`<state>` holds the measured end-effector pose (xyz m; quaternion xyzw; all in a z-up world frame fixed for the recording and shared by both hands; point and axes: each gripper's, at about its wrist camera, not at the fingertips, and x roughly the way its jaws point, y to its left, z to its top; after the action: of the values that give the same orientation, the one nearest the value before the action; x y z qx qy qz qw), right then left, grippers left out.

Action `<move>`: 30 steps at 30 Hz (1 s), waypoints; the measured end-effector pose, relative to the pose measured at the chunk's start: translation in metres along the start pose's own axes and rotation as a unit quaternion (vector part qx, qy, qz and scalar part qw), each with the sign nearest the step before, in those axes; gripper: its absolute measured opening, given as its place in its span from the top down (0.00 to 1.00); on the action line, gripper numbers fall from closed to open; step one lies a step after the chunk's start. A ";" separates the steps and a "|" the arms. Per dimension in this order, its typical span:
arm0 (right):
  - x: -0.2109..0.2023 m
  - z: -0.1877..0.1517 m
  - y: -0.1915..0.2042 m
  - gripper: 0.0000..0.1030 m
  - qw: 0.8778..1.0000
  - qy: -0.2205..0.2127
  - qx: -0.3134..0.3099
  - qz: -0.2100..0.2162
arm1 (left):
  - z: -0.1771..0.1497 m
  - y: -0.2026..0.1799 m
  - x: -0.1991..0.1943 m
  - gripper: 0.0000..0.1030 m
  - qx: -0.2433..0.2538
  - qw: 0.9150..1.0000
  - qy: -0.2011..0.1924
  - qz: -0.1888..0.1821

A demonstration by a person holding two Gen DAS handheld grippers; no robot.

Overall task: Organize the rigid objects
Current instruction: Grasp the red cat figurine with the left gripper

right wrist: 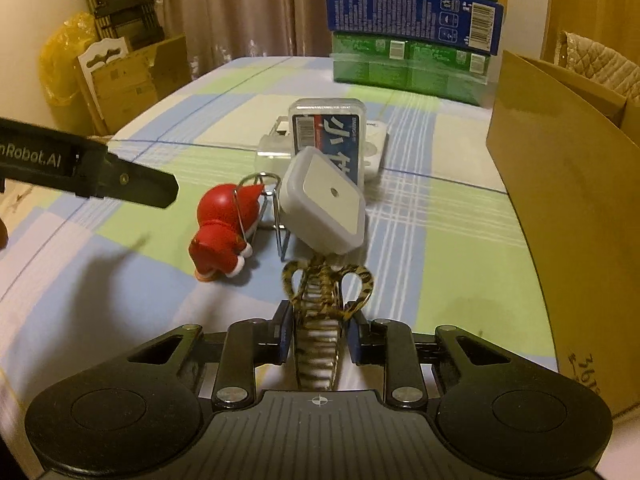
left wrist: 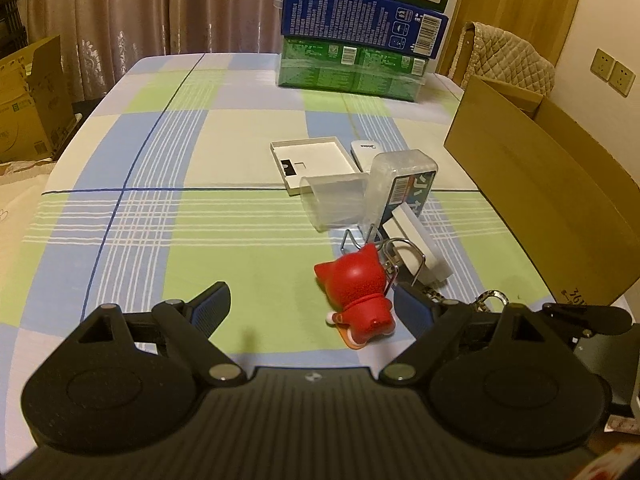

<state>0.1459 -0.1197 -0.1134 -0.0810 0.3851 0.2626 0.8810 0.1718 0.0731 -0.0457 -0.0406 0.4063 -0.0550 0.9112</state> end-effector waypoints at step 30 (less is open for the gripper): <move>-0.036 -0.007 -0.042 0.78 0.997 -0.018 0.068 -0.019 | -0.016 -0.024 0.047 0.56 0.025 0.997 0.068 0.027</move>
<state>0.1430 -0.1717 -0.0952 -0.0237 0.3848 0.2204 0.8960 0.1895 0.0422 -0.0881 -0.0032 0.4670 -0.0426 0.8832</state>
